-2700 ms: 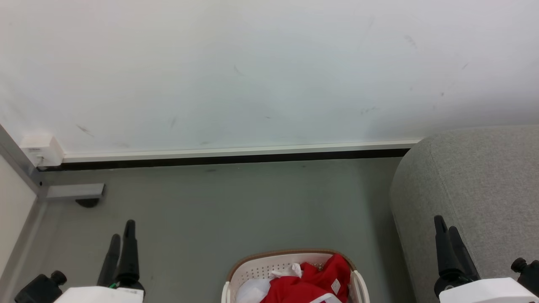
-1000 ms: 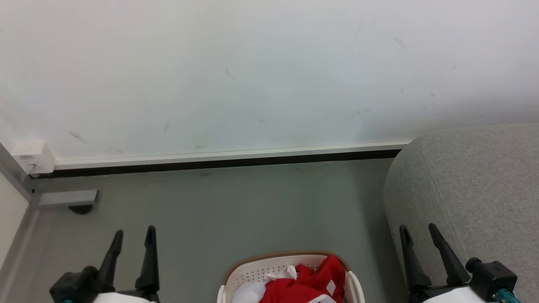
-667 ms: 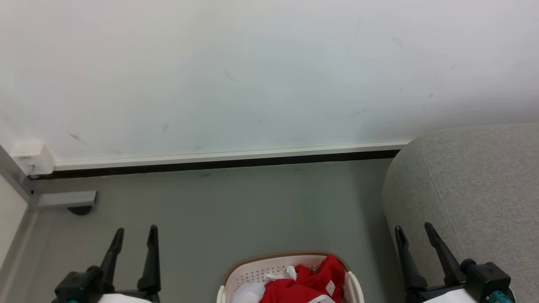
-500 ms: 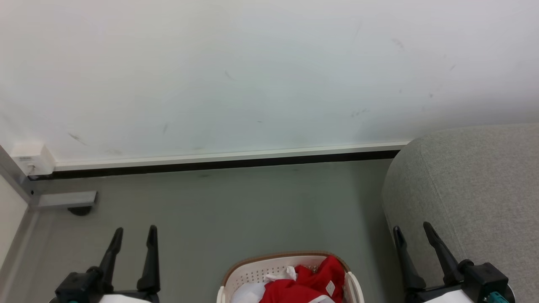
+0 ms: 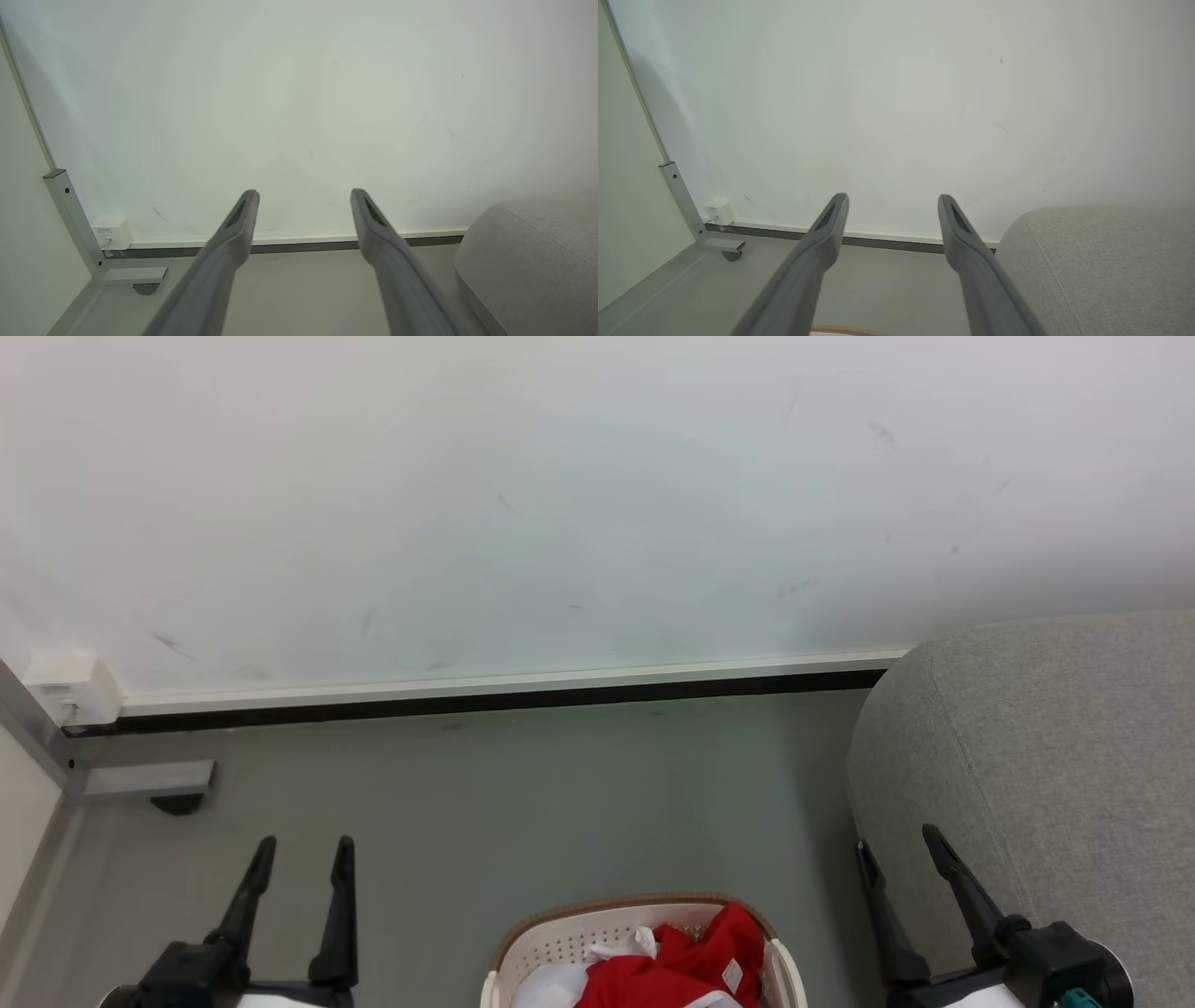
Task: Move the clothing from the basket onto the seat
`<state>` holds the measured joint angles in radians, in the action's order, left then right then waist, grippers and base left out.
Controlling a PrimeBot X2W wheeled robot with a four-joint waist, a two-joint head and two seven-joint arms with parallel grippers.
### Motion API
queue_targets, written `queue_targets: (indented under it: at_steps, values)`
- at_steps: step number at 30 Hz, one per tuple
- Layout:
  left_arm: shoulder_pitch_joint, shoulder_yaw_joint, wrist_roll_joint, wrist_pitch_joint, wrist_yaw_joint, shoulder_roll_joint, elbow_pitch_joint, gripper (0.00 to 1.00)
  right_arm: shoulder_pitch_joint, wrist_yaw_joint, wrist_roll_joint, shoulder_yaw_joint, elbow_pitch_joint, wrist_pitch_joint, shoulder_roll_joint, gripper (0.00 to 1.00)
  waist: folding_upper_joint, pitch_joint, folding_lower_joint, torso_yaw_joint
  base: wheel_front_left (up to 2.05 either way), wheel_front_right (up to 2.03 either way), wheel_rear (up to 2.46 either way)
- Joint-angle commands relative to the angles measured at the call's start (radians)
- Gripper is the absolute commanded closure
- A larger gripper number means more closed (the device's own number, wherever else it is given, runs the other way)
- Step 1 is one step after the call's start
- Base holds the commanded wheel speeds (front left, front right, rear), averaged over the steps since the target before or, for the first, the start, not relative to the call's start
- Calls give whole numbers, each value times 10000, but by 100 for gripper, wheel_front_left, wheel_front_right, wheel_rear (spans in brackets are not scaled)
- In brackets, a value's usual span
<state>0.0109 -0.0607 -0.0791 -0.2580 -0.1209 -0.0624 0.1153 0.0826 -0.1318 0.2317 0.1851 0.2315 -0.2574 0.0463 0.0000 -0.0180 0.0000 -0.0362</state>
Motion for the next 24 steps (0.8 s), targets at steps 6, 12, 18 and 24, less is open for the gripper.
queue_targets:
  at_steps: [6, 12, 18, 24]
  values:
    - [-119, -63, 149, -68, -52, 18, -19, 0, 121, 21, -101, 64, -13, -85, 71, 0, 0, -4, 0, -7, 0, 0, 0]
    - [-119, -107, 80, -68, -67, 36, 0, 0, 149, 21, 10, 127, 91, -73, 69, 0, 0, 2, 0, -32, 0, 0, 0]
    - [-89, -121, 100, -68, -86, 44, -1, 0, 159, 21, 24, 156, 97, -73, 68, 0, 0, 12, 0, -66, 0, 0, 0]
    - [-114, -121, 114, -68, -97, 48, 24, 0, 147, 21, 55, 169, 116, -73, 66, 0, 0, 5, 0, -111, 0, 0, 0]
